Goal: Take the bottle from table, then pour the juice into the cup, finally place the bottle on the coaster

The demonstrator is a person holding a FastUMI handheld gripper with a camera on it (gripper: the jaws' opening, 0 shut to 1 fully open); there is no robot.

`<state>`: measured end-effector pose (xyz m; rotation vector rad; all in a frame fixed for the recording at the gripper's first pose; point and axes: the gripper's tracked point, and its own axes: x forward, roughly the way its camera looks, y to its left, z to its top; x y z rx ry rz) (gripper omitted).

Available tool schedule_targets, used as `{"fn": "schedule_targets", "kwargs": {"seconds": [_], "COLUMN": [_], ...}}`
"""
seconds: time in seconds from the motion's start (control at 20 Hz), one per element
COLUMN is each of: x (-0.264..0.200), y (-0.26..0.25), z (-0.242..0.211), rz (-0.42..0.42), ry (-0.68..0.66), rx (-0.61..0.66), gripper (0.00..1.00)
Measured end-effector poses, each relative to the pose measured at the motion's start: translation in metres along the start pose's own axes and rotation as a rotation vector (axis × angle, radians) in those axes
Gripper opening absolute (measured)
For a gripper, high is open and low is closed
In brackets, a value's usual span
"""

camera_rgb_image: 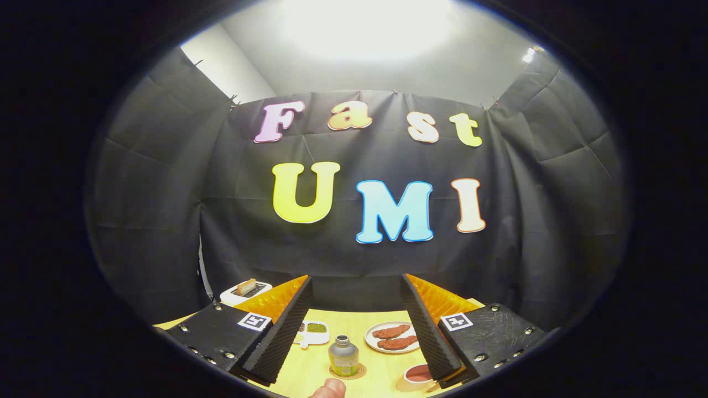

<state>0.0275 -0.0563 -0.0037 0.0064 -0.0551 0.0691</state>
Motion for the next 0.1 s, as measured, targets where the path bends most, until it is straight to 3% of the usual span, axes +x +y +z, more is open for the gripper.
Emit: {"fn": "schedule_targets", "kwargs": {"seconds": [0.1], "x": [-0.0023], "y": [-0.0001], "z": [-0.0018], "rz": [0.030], "ry": [-0.010], "rx": [0.013], "gripper": [0.96]}}
